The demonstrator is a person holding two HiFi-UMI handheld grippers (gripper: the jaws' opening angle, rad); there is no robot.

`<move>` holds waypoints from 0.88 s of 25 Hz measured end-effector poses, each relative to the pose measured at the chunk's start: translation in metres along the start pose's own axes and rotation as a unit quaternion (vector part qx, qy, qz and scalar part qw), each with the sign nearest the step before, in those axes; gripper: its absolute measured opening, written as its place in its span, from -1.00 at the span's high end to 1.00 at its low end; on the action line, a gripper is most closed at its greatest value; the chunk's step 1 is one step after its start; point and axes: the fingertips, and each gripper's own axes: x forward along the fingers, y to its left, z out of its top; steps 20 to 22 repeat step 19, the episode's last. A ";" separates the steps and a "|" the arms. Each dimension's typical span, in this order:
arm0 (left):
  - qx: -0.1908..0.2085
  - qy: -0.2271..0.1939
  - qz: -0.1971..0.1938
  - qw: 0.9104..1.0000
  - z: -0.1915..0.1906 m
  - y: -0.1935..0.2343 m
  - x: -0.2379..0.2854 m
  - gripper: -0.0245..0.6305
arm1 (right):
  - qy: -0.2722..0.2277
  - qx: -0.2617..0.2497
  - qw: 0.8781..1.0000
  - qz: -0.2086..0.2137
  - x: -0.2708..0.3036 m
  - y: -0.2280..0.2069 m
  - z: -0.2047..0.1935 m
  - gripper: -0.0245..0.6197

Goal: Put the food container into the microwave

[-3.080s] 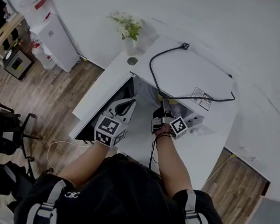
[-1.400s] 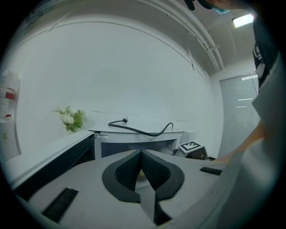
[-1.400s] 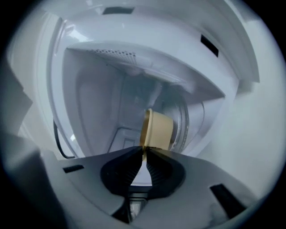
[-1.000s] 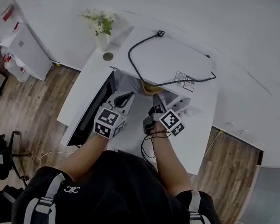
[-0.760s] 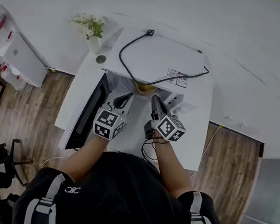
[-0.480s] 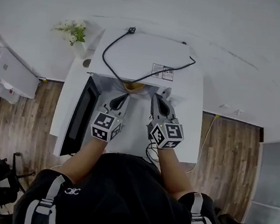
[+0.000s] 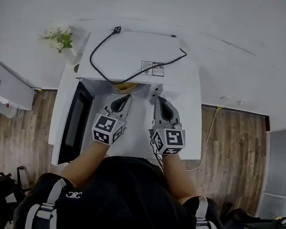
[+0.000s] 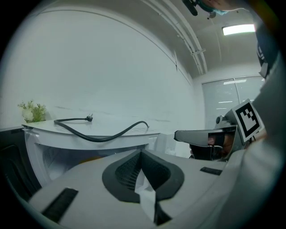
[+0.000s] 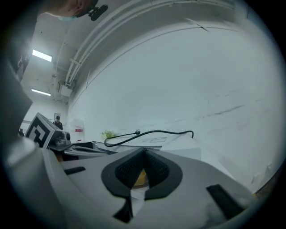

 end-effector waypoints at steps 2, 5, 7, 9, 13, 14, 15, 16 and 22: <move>0.000 0.002 0.000 1.000 -0.002 -0.001 0.001 0.94 | 0.007 -0.005 1.000 -0.003 -0.002 -0.002 -0.004 0.93; 0.000 0.002 0.000 1.000 -0.002 -0.002 0.002 0.94 | 0.013 -0.007 1.000 -0.007 -0.004 -0.003 -0.009 0.93; 0.000 0.000 -0.001 1.000 -0.001 -0.003 0.003 0.94 | 0.015 -0.006 1.000 -0.007 -0.005 -0.004 -0.010 0.93; 0.000 -0.002 -0.002 1.000 0.000 -0.004 0.003 0.94 | 0.015 -0.003 1.000 -0.008 -0.005 -0.005 -0.010 0.93; -0.001 -0.004 -0.004 1.000 0.001 -0.004 0.004 0.94 | 0.014 0.011 1.000 -0.002 -0.006 -0.006 -0.012 0.94; -0.002 -0.004 -0.004 1.000 0.001 -0.004 0.004 0.95 | 0.016 0.013 1.000 -0.002 -0.006 -0.006 -0.013 0.94; -0.003 -0.004 -0.004 1.000 0.000 -0.003 0.004 0.94 | 0.018 0.014 1.000 -0.004 -0.006 -0.006 -0.015 0.94; -0.003 -0.003 -0.004 1.000 0.000 -0.003 0.004 0.94 | 0.020 0.014 1.000 -0.006 -0.006 -0.006 -0.016 0.94; -0.005 -0.002 -0.004 1.000 -0.001 -0.002 0.003 0.94 | 0.025 0.015 1.000 -0.011 -0.006 -0.007 -0.019 0.94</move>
